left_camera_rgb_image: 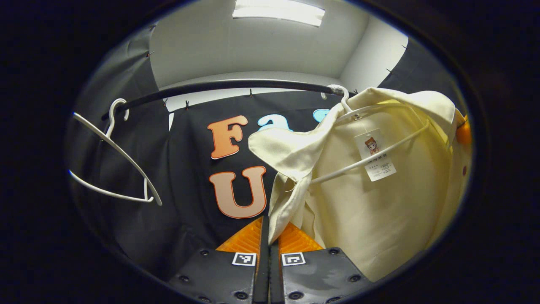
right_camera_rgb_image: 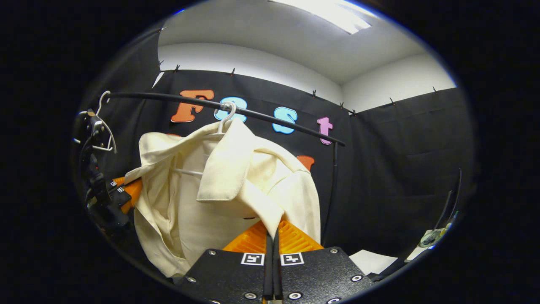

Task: Grasp the clothes on the hanger with both hands and then place them into the laundry hamper below.

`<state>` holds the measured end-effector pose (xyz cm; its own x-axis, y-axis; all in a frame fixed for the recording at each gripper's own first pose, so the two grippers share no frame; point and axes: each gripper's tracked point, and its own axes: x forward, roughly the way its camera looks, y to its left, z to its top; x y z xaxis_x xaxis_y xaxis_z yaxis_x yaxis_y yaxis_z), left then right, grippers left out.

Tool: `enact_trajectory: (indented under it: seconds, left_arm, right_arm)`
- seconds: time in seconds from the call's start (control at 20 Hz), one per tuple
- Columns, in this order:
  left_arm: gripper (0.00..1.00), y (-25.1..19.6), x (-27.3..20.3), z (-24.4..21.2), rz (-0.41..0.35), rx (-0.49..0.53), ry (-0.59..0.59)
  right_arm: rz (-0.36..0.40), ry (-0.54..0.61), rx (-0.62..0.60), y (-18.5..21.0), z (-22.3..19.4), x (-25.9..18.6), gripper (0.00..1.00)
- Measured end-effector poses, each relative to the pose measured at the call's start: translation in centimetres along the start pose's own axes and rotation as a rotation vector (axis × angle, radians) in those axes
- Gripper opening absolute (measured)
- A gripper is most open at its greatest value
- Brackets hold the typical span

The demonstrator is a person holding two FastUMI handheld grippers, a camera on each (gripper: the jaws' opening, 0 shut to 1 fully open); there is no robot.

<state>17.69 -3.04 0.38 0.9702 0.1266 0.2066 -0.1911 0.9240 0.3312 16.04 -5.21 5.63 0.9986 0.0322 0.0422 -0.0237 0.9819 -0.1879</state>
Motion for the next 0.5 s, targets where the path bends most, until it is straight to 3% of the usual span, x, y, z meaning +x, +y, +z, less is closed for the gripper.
enact_trajectory:
  seconds: [0.3, 0.5]
  left_arm:
    - [0.07, 3.4, 2.5, 2.2, 0.085, 0.093, -0.017]
    - [0.07, 4.4, 5.7, 2.2, 0.068, 0.132, 0.006]
  right_arm:
    - [-0.128, -0.058, 0.007, -6.9, 4.1, -1.5, 0.0]
    - [-0.173, -0.088, 0.016, -9.7, 7.4, -0.3, 0.0]
